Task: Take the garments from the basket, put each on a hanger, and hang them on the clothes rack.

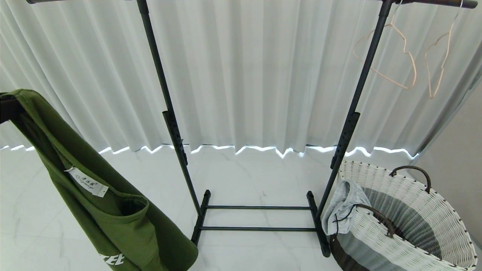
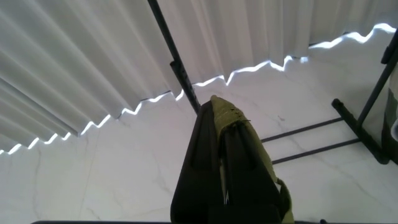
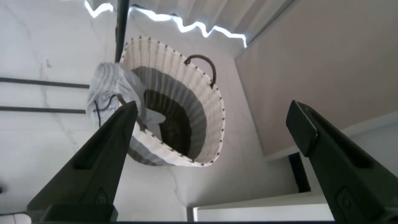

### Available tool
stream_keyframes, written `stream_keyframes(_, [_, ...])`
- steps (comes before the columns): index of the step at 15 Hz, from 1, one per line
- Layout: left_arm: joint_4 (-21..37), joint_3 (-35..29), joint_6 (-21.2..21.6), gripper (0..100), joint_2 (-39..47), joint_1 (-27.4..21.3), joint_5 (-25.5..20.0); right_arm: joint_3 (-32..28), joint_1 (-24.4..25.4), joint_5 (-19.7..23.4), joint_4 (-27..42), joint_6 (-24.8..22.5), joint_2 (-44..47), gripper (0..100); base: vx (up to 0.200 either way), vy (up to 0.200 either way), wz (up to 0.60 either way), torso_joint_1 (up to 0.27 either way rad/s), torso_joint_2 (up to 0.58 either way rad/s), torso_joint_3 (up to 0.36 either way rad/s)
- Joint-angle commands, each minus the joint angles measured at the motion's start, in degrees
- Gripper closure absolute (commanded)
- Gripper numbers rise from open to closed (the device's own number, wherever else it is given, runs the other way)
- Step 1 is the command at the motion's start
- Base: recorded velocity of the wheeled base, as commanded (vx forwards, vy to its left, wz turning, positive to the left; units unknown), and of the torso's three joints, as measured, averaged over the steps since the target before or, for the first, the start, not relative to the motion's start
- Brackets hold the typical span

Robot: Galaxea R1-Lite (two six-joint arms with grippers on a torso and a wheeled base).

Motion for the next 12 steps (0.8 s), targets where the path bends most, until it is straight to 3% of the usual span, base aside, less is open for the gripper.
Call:
stream_keyframes(1, [-0.08,0.08,-0.03,100,-0.35,-0.01,0.01,-0.07,0.05,0.10,0.01,0.02,0.12,0,0.000,0.000,0.00,0.183,-0.45,-0.286])
stream_keyframes(12, [-1.31,0.52,1.11,100,-1.49,-0.01,-0.07,-0.07,0.05,0.28,-1.39,0.20,1.52,0,0.000,0.000,0.00,0.204,-0.49,-0.283])
